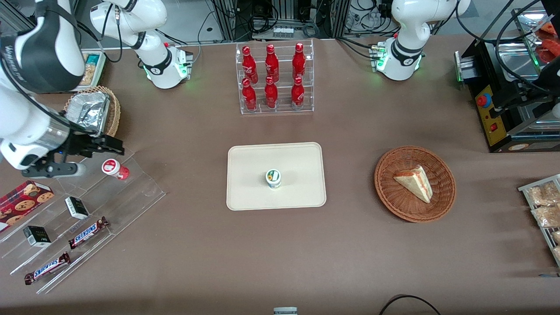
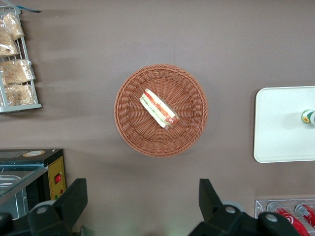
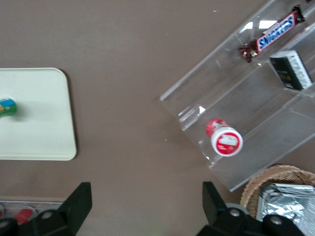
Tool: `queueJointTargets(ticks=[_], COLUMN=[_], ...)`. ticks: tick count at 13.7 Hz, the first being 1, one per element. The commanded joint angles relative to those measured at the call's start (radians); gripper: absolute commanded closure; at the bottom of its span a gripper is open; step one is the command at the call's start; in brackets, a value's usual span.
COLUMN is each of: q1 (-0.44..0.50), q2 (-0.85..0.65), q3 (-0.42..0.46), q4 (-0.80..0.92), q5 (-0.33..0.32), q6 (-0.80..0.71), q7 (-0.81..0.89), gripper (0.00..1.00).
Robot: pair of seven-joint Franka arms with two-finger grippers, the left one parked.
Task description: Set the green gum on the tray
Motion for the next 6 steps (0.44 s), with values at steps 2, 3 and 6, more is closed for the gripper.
queueJointTargets(ticks=[2, 3, 6], q1=[-0.028, -0.031, -0.042], q2=[-0.099, -0.109, -0.132], q3=[0.014, 0.013, 0.014], q4=[-0.046, -0.046, -0.043], q5=[-0.041, -0.041, -0.043], q6=[-0.084, -0.101, -0.121], q7=[-0.001, 0.001, -0.002], gripper=[0.00, 0.00, 0.00])
